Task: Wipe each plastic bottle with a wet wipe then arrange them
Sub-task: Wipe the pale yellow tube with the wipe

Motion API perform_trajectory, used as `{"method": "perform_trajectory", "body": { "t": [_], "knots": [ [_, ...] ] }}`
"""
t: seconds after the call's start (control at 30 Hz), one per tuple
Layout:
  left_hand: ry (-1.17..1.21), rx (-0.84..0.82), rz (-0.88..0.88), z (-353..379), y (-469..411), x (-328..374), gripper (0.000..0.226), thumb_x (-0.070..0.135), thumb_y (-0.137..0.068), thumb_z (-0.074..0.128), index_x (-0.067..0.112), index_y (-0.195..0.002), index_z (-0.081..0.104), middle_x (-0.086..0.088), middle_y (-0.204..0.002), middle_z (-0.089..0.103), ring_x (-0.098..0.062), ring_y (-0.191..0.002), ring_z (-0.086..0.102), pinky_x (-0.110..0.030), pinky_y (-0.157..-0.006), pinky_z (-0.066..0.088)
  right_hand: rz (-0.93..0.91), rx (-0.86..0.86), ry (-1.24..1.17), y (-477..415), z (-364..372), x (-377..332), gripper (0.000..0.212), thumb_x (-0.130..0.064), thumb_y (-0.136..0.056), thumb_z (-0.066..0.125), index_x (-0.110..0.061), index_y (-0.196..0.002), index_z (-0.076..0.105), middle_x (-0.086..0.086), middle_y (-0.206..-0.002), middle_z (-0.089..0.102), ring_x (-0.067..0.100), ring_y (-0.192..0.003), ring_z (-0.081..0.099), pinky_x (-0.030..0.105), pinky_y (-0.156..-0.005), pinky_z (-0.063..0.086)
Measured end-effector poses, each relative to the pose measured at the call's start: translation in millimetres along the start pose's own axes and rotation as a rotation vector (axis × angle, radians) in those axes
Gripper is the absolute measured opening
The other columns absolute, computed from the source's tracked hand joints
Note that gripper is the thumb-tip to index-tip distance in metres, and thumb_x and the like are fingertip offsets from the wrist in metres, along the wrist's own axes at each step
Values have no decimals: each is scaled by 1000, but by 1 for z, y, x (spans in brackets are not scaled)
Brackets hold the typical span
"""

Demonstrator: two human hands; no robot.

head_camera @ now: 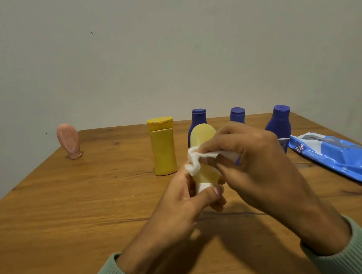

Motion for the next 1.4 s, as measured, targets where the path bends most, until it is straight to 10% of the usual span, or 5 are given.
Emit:
{"method": "perform_trajectory", "body": {
  "t": [0.23, 0.6, 0.97, 1.23, 1.4],
  "knots": [
    [-81, 33, 25, -6, -4, -6, 27, -3, -88, 60, 9, -112, 58, -13, -95, 68, -21, -82, 66, -31, -72, 56, 1, -259, -39, 3, 20, -7, 21, -16, -81, 69, -26, -98, 72, -18, -91, 57, -1, -86, 53, 15, -71, 47],
    [-85, 36, -19, -5, -2, -13, 31, 11, -87, 68, 13, -116, 58, -8, -95, 68, -18, -81, 65, -30, -73, 56, -14, 248, -52, -1, 0, 11, 23, -6, -80, 71, -10, -103, 70, 2, -96, 65, 9, -86, 58, 13, -74, 50],
    [15, 148, 32, -15, -4, -4, 28, -6, -87, 60, 7, -111, 60, -12, -88, 71, -24, -76, 69, -26, -67, 57, 9, -65, -168, -9, 21, 6, 21, -11, -81, 70, -19, -100, 72, -10, -95, 64, 1, -88, 58, 13, -75, 49],
    [97, 109, 42, -13, -4, 0, 42, 7, -78, 74, 0, -116, 58, -16, -92, 71, -26, -76, 69, -30, -67, 58, -10, 162, -164, -9, 3, 8, 20, -11, -81, 70, -14, -101, 72, -3, -95, 67, 4, -87, 59, 13, -76, 50],
    [144, 136, 31, -18, -5, -1, 34, -4, -83, 62, -3, -117, 56, -17, -91, 70, -26, -78, 70, -30, -67, 57, -47, -88, -155, -4, 13, 5, 20, -12, -80, 70, -18, -100, 72, -9, -94, 65, 1, -87, 59, 18, -77, 51]
  ]
}}
Point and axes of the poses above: each hand's wrist, its own y-axis away from the middle knuckle, its own z-axis out of the palm, x = y × z, the point moved 7 cm from there along -y, towards the middle knuckle
